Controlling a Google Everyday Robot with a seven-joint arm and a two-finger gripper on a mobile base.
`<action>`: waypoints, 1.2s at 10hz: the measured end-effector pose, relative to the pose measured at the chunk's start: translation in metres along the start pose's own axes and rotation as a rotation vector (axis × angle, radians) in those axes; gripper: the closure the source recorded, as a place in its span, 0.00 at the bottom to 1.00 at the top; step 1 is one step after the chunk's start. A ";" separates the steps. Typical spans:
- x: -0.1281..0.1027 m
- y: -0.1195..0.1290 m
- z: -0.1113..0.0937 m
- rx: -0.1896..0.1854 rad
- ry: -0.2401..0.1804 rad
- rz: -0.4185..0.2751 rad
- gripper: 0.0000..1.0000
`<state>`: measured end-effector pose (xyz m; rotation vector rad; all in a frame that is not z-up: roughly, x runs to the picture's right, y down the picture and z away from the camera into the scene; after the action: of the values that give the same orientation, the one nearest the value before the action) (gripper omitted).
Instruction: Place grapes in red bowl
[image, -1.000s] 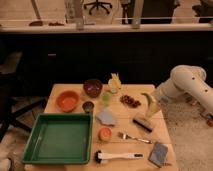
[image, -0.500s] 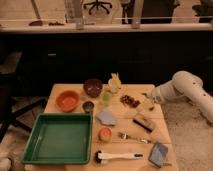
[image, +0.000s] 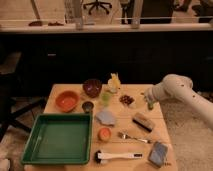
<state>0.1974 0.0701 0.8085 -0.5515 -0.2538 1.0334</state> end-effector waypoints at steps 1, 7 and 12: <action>0.001 -0.001 -0.001 0.004 0.001 0.004 0.20; -0.002 -0.001 0.009 0.038 0.006 -0.052 0.20; -0.010 -0.001 0.049 0.125 0.065 -0.182 0.20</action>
<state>0.1712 0.0765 0.8510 -0.4391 -0.1774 0.8470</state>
